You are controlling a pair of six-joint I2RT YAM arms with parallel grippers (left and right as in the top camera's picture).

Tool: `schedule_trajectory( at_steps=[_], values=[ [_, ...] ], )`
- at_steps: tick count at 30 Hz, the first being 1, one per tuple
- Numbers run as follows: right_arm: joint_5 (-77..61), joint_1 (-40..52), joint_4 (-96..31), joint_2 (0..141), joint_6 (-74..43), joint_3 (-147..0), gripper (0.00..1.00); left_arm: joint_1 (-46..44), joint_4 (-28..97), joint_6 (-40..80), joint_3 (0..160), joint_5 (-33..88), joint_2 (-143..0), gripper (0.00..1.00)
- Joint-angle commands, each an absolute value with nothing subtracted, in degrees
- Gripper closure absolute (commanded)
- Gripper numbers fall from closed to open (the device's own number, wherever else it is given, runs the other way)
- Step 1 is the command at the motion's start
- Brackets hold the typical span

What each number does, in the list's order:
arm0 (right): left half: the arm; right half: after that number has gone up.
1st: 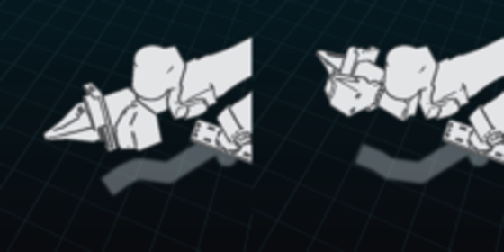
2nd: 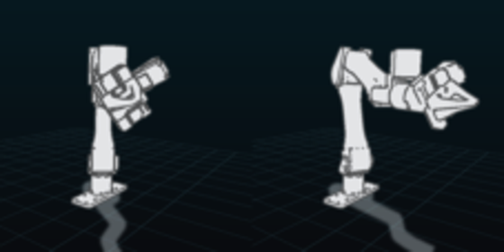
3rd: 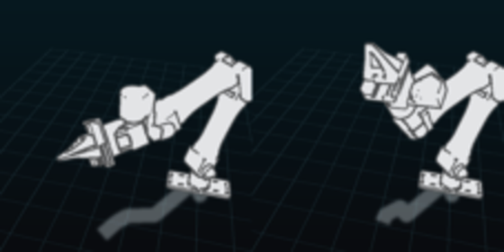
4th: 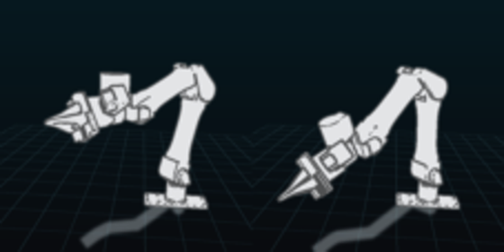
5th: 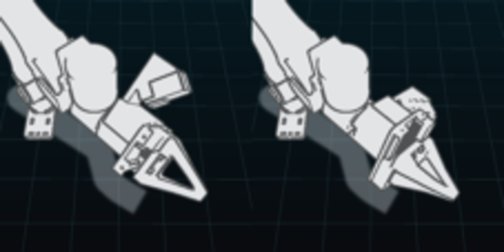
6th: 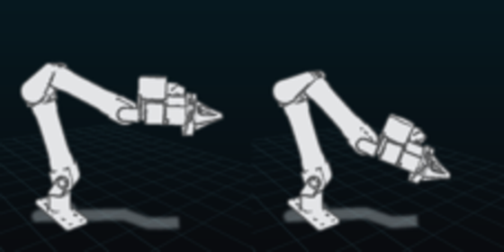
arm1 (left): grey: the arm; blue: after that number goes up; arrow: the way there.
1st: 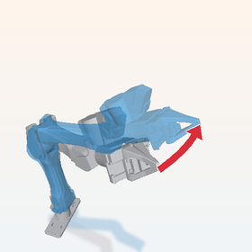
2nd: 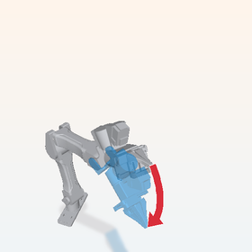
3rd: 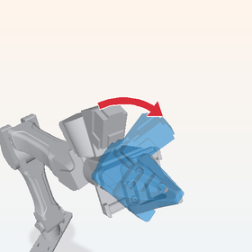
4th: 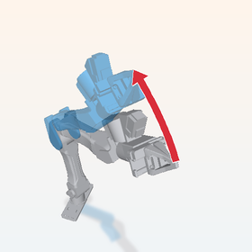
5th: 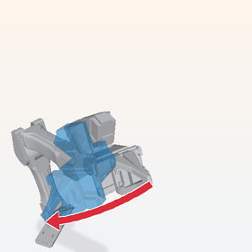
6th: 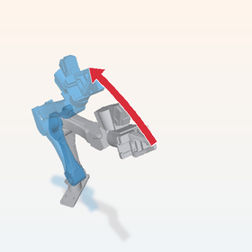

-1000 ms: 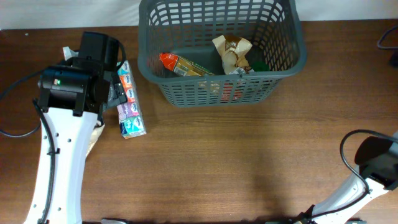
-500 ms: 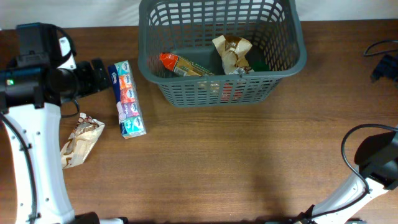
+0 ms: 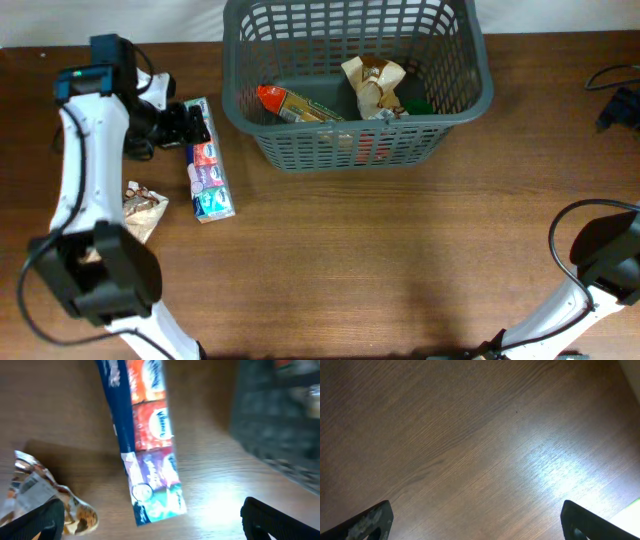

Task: Pack container
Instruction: 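Move the left gripper over the Kleenex tissue pack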

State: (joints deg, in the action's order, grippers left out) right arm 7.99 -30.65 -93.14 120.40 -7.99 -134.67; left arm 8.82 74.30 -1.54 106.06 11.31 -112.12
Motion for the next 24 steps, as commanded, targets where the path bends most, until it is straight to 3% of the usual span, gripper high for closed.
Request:
schedule_trajectory(
  at_steps=[1, 8, 24],
  values=[
    [7.68, -30.72, -92.97, 120.51, -8.69, -134.41, 0.01, 8.88, 74.08, 2.46, 105.97, 6.92, -115.55, 0.0],
    [7.68, -30.74, -92.97, 120.51, -8.69, -134.41, 0.01, 7.46, 72.71, 10.79, 105.97, 1.43, -119.28, 0.0],
    [7.7, -30.74, -92.97, 120.51, -8.69, -134.41, 0.01, 1.28, 68.12, 17.08, 105.97, -2.37, -121.73, 0.0]
  ],
)
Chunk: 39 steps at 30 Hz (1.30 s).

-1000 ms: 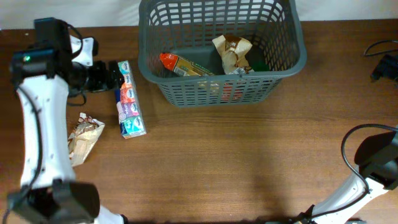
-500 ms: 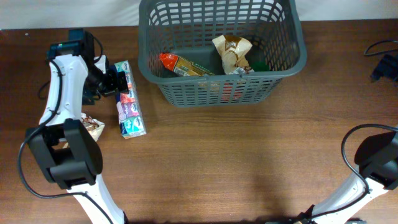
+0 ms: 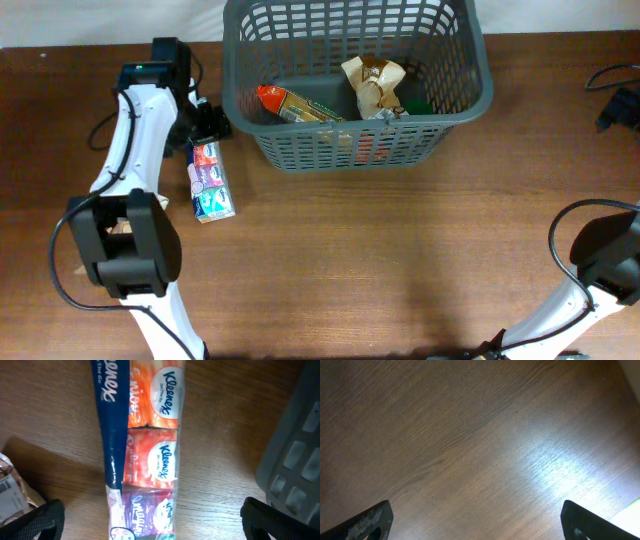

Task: Pack container
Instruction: 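Move the left gripper over the Kleenex tissue pack, then close the left gripper on the Kleenex pack and lift it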

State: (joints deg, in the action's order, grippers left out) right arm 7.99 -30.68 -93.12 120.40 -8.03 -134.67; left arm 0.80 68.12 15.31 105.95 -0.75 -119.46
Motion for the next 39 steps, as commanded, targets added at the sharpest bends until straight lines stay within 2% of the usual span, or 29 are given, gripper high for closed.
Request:
schedule_trajectory(
  at_steps=[1, 10, 38, 39],
  values=[
    [7.7, -30.74, -92.97, 120.51, -8.69, -134.41, 0.01, 1.34, 68.1, 17.06, 105.97, -2.37, -121.97, 0.01],
    [7.68, -30.74, -92.97, 120.51, -8.69, -134.41, 0.01, 1.58, 67.33, 9.91, 105.97, 0.21, -124.95, 0.01],
    [7.7, -30.72, -92.97, 120.51, -8.69, -134.41, 0.01, 1.65, 64.49, 7.79, 106.0, 3.66, -134.15, 0.0],
    [7.68, -30.74, -92.97, 120.51, -8.69, -134.41, 0.01, 1.65, 64.55, 7.81, 106.0, 4.03, -134.15, 0.09]
  ],
)
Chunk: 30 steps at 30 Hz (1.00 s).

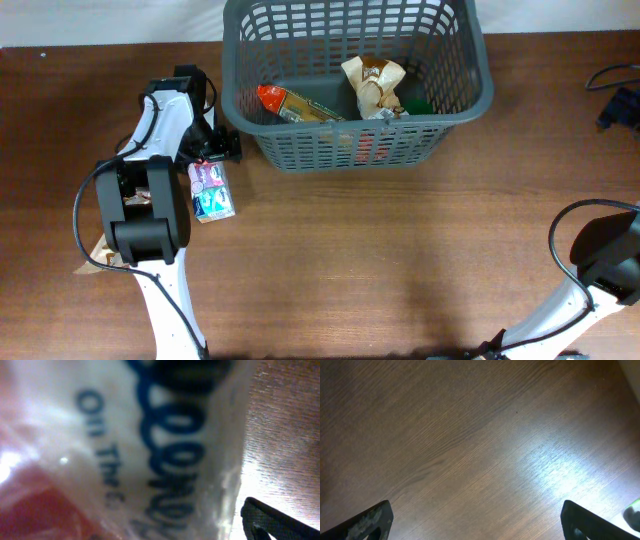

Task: Pack container
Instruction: 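Close the left gripper on the Kleenex pack and lift it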

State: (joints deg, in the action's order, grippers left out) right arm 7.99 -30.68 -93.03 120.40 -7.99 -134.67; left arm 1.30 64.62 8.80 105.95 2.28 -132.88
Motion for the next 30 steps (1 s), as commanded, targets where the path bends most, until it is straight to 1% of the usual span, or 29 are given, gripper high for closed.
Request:
schedule_trajectory(
  at_steps=[1, 2, 3, 5, 6, 7, 8, 12, 17, 21, 25, 30],
  values=[
    [7.7, -30.74, -92.97, 120.51, -8.69, -134.41, 0.01, 1.65, 64.71, 7.81, 106.0, 4.32, -134.15, 0.36],
    [7.7, -30.74, -92.97, 120.51, -8.69, -134.41, 0.01, 1.65, 64.88, 7.84, 106.0, 4.45, -134.15, 0.52],
    [7.7, -30.74, -92.97, 120.51, -8.69, -134.41, 0.01, 1.65, 64.97, 7.84, 106.0, 4.84, -134.15, 0.64],
    [7.68, -30.74, -92.97, 120.51, -8.67, -134.41, 0.01, 1.65, 65.25, 7.86, 106.04, 5.04, -134.13, 0.78],
    [7.7, -30.74, -92.97, 120.51, -8.69, -134.41, 0.01, 1.65, 65.36, 7.86, 106.06, 5.15, -134.13, 0.86],
    [7.68, -30.74, -92.97, 120.51, -8.69, -134.41, 0.01, 1.67, 65.39, 8.1, 106.06, 5.15, -134.13, 0.96],
    [7.68, -30.74, -92.97, 120.51, -8.69, -134.41, 0.01, 1.72, 65.39, 8.14, 106.06, 5.17, -134.13, 0.98],
    [7.7, -30.74, -92.97, 120.51, -8.69, -134.41, 0.01, 2.33, 67.02, 8.64, 107.81, 5.15, -134.02, 0.98],
    [7.68, -30.72, -92.97, 120.51, -8.69, -134.41, 0.01, 6.96, 74.06, 13.69, 119.66, 5.13, -133.95, 0.98],
    [7.68, -30.74, -92.97, 120.51, -8.69, -134.41, 0.01, 11.68, 81.82, 13.67, 135.28, 4.54, -133.8, 0.98],
    [7.7, -30.74, -92.97, 120.51, -8.69, -134.41, 0.01, 15.53, 89.08, 13.72, 154.61, 4.54, -133.45, 0.99],
    [7.7, -30.74, -92.97, 120.51, -8.67, -134.41, 0.01, 15.68, 96.66, 13.65, 177.29, 5.08, -132.22, 0.98]
  ],
)
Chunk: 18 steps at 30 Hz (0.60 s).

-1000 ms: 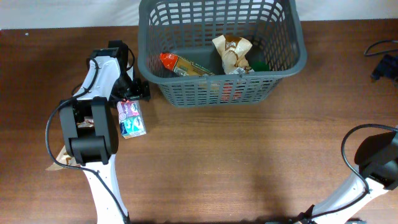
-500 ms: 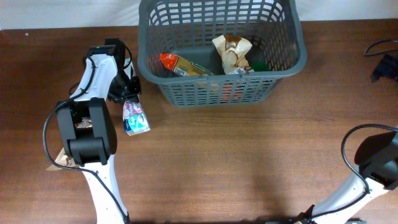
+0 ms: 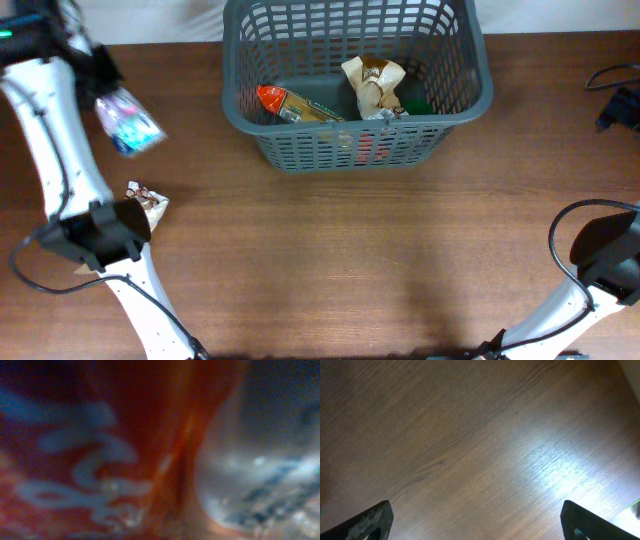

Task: Pack container
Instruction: 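Close the left gripper on the Kleenex pack and lift it, then carry the Kleenex pack with the left gripper and lower it into the basket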

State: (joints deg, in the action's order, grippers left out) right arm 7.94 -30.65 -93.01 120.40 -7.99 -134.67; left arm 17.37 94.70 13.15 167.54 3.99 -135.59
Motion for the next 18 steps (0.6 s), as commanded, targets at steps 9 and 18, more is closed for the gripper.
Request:
schedule_trajectory(
  at_steps=[9, 18],
  values=[
    [7.7, -30.74, -92.97, 120.51, -8.69, -134.41, 0.01, 3.25, 91.98, 3.92, 179.63, 11.25, -120.01, 0.98],
    [7.68, -30.74, -92.97, 120.51, -8.69, -134.41, 0.01, -8.56, 88.68, -8.75, 179.22, 16.86, -118.91, 0.98]
  ],
)
